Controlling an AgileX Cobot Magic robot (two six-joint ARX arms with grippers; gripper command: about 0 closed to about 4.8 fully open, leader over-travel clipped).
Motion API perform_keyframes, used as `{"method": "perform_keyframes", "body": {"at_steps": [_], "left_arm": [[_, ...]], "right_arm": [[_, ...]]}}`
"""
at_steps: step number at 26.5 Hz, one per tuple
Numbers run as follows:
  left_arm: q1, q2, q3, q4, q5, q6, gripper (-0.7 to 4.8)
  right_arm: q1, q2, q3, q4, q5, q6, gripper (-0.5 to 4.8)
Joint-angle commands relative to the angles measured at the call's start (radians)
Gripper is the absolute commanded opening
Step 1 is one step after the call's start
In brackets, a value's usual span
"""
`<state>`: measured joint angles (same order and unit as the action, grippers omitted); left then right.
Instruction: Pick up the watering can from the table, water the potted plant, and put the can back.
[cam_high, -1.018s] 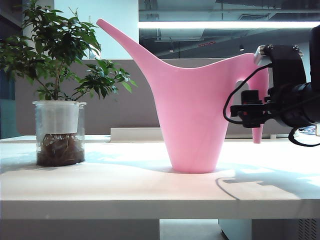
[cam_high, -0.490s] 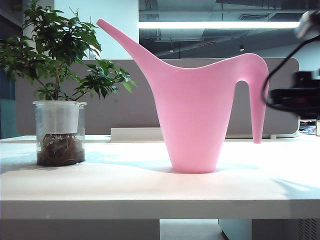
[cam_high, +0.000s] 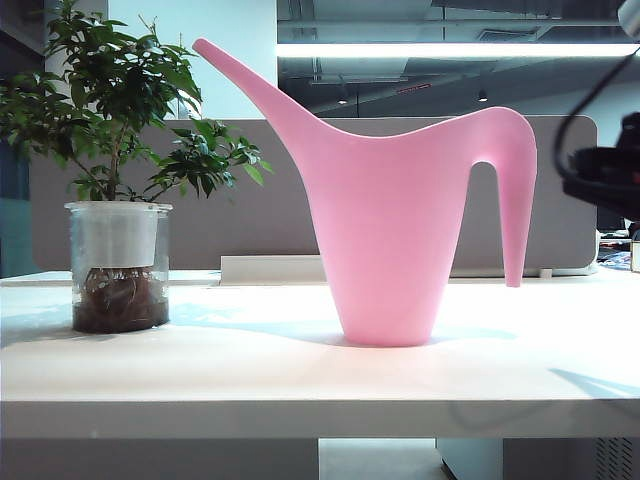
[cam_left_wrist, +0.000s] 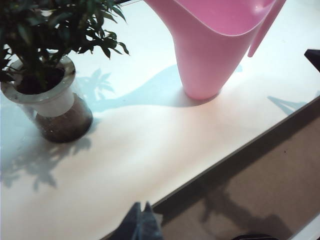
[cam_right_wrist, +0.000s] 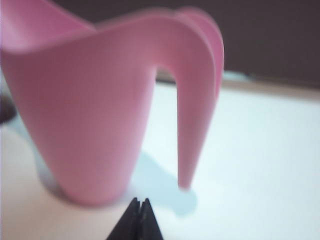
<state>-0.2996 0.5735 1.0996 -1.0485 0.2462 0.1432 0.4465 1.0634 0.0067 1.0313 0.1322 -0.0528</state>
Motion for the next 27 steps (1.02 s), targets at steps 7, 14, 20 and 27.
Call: {"method": "perform_keyframes", "body": {"at_steps": [7, 14, 20, 27], "left_arm": [[0.002, -0.002, 0.003, 0.010, 0.001, 0.006, -0.05], [0.002, -0.002, 0.003, 0.010, 0.002, 0.006, -0.05], [0.002, -0.002, 0.003, 0.010, 0.002, 0.006, -0.05], [0.002, -0.003, 0.003, 0.008, 0.002, 0.006, -0.05]], "right_arm": [[-0.023, -0.580, -0.006, -0.827, -0.004, 0.001, -0.05], [-0.184, -0.852, -0.006, -1.185, 0.001, 0.000, -0.05], [-0.294, -0.966, -0.006, -1.200, 0.000, 0.000, -0.05], [-0.343, -1.063, -0.006, -1.173, 0.000, 0.000, -0.05]]}}
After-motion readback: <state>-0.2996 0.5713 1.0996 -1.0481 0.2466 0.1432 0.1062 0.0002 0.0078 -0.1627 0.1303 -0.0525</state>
